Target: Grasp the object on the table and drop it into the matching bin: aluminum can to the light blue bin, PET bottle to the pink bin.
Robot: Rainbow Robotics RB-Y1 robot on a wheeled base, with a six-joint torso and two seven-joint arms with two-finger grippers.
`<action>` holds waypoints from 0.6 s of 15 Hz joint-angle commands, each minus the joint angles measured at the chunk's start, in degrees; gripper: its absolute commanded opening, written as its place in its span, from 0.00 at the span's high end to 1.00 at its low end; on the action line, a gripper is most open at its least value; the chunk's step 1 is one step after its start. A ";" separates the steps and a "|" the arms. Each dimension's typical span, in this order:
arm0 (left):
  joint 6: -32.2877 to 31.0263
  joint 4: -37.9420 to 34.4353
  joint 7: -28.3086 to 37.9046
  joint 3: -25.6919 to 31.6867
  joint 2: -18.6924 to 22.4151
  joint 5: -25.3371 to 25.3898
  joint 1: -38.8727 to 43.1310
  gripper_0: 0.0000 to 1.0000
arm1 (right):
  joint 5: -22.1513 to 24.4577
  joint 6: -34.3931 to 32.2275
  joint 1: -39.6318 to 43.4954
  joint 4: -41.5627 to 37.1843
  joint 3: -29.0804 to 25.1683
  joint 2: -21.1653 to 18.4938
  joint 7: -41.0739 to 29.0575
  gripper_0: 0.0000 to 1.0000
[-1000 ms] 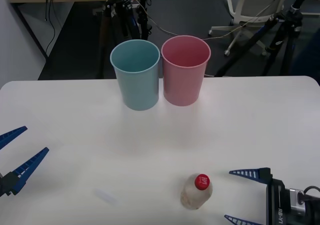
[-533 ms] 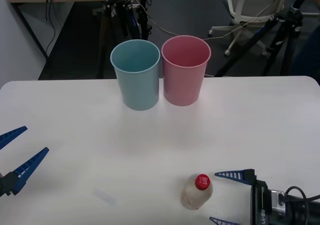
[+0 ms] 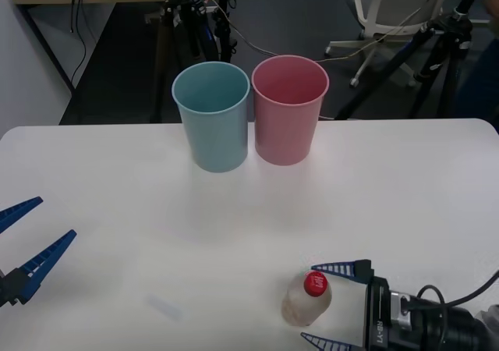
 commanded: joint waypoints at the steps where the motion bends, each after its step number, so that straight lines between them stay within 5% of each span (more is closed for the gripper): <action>1: 0.00 0.00 0.00 0.00 0.00 0.00 0.00 0.00 | 1.49 0.14 -0.69 -0.01 0.28 1.50 -0.35 0.00; 9: 0.00 0.00 0.00 0.00 0.00 0.00 0.00 0.00 | 1.67 1.10 -2.45 -0.01 2.30 2.90 -0.61 0.00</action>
